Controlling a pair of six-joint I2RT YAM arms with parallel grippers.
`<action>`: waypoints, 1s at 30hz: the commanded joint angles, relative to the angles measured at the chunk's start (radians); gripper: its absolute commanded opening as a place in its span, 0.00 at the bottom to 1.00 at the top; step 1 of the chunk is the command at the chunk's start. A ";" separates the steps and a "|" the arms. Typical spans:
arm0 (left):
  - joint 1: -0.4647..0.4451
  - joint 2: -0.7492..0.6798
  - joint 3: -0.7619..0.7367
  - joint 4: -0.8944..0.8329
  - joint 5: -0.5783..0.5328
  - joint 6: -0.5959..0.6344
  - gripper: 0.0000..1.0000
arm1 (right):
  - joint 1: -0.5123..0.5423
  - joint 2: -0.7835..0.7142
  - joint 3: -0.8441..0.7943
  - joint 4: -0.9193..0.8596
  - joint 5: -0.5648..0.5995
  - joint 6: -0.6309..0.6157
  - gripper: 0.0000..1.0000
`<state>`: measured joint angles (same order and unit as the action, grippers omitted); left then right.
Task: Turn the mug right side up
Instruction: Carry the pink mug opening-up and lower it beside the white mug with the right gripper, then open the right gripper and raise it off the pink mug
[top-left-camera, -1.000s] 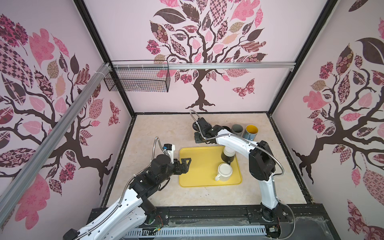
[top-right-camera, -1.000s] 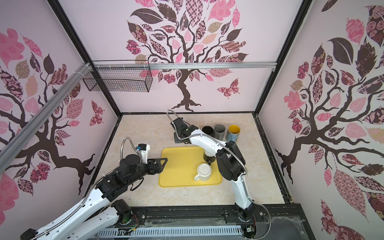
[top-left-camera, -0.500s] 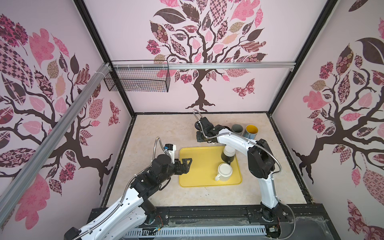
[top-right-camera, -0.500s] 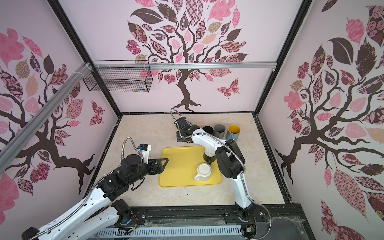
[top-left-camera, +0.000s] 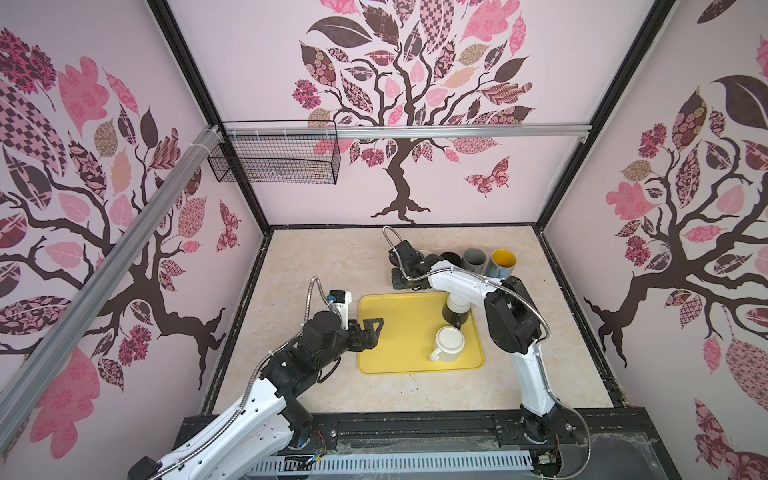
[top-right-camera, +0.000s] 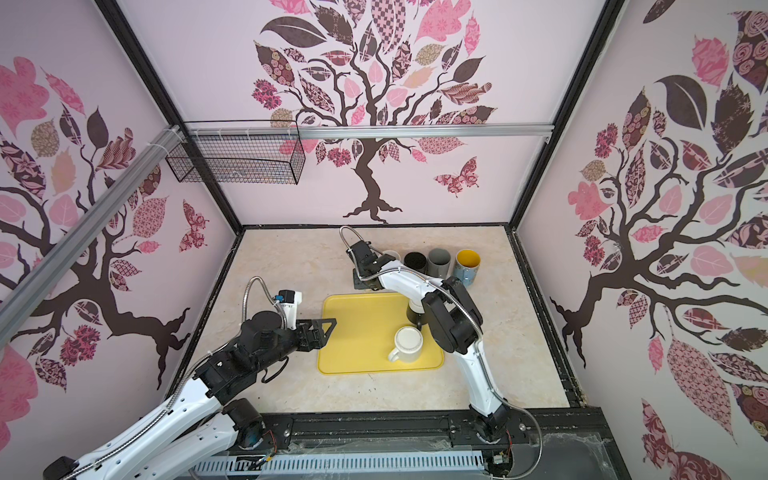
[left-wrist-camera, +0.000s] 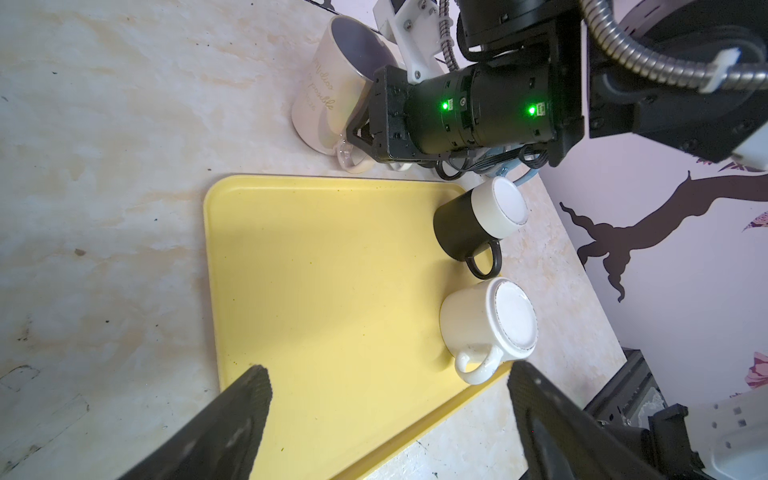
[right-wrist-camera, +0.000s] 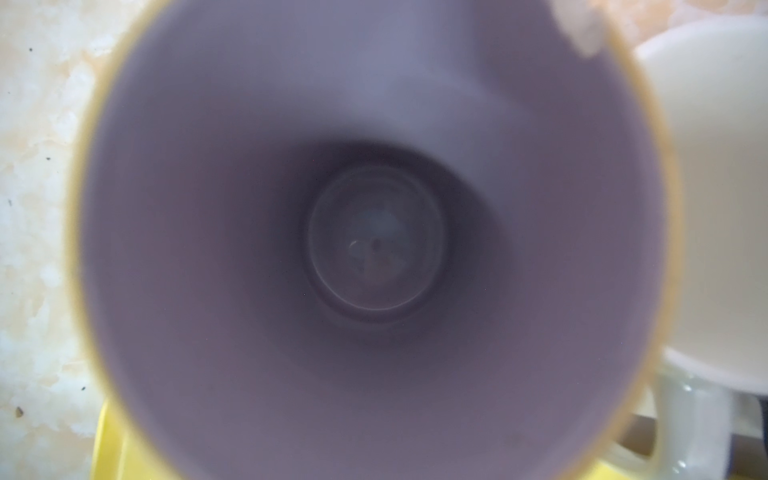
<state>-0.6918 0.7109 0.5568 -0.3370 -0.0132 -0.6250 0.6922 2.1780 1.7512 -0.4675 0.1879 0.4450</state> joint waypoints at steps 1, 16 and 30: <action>0.004 -0.013 -0.026 0.016 0.002 0.005 0.93 | -0.001 0.025 0.035 0.063 0.050 0.012 0.00; 0.004 0.005 -0.028 0.038 0.013 0.003 0.93 | 0.004 -0.110 -0.083 0.127 0.017 0.050 0.33; 0.003 -0.036 -0.051 0.039 0.055 0.003 0.96 | 0.034 -0.289 -0.170 0.108 0.024 0.028 0.47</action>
<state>-0.6918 0.6891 0.5377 -0.3252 0.0151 -0.6292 0.7166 1.9991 1.5955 -0.3546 0.1905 0.4896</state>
